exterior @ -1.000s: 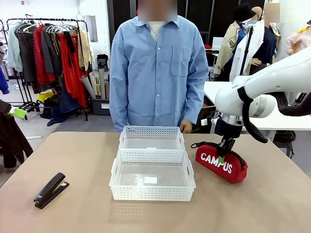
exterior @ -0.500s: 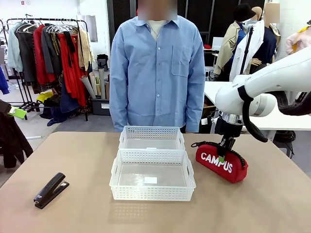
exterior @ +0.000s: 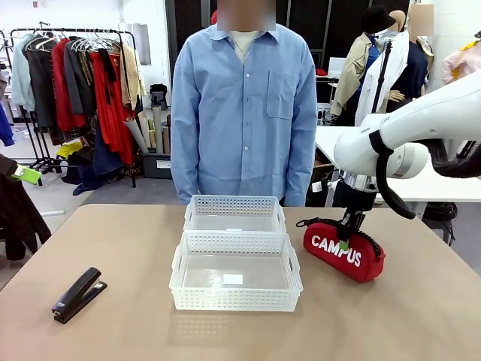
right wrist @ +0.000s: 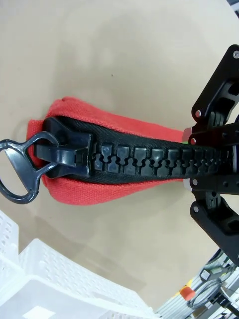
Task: Distribute items into two baskets.
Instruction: Pick up the Pencil pouch that the person points to.
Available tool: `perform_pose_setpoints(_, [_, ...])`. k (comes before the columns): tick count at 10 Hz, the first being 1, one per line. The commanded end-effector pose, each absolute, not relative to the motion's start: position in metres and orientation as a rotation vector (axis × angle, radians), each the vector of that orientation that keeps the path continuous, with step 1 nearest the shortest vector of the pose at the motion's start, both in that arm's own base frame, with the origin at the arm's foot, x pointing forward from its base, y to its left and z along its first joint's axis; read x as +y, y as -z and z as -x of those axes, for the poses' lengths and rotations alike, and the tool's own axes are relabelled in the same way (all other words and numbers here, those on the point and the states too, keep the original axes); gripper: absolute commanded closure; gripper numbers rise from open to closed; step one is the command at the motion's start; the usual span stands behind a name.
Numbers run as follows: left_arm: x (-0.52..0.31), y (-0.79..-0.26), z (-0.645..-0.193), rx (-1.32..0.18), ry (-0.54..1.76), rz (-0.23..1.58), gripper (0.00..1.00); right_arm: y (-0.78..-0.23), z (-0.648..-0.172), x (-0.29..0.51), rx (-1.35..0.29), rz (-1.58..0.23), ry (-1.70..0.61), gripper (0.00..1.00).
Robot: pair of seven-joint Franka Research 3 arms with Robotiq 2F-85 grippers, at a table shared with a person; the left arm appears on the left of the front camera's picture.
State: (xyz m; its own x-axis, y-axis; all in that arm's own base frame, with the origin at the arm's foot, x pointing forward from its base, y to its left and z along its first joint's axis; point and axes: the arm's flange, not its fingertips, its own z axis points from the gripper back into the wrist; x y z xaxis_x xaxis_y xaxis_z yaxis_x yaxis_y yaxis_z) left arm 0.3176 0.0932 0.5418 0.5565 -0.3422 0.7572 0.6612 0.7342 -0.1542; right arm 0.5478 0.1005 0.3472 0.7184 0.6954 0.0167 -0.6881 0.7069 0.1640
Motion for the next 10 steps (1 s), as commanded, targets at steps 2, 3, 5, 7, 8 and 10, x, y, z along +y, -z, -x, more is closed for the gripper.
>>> perform_pose_setpoints(2, [0.094, -0.542, -0.318, -0.787, 0.625, 0.468, 0.00, -0.412, -0.530, 0.081, 0.009, -0.161, -0.806, 1.00])
perform_pose_setpoints(3, [0.094, -0.542, -0.318, -0.787, 0.625, 0.468, 0.00, -0.435, -0.524, 0.073, -0.011, -0.191, -0.847, 1.00])
perform_pose_setpoints(5, [0.094, -0.542, -0.318, -0.787, 0.625, 0.468, 0.00, -0.489, -0.498, 0.059, -0.068, -0.189, -0.915, 1.00])
perform_pose_setpoints(7, [0.094, -0.542, -0.318, -0.787, 0.625, 0.468, 0.00, -0.528, -0.474, 0.049, -0.080, -0.199, -0.998, 1.00])
perform_pose_setpoints(8, [0.094, -0.542, -0.318, -0.787, 0.625, 0.468, 0.00, -0.543, -0.463, 0.046, -0.086, -0.206, -1.044, 1.00])
perform_pose_setpoints(10, [0.094, -0.542, -0.318, -0.787, 0.625, 0.468, 0.00, -0.568, -0.441, 0.037, -0.092, -0.199, -1.105, 1.00])
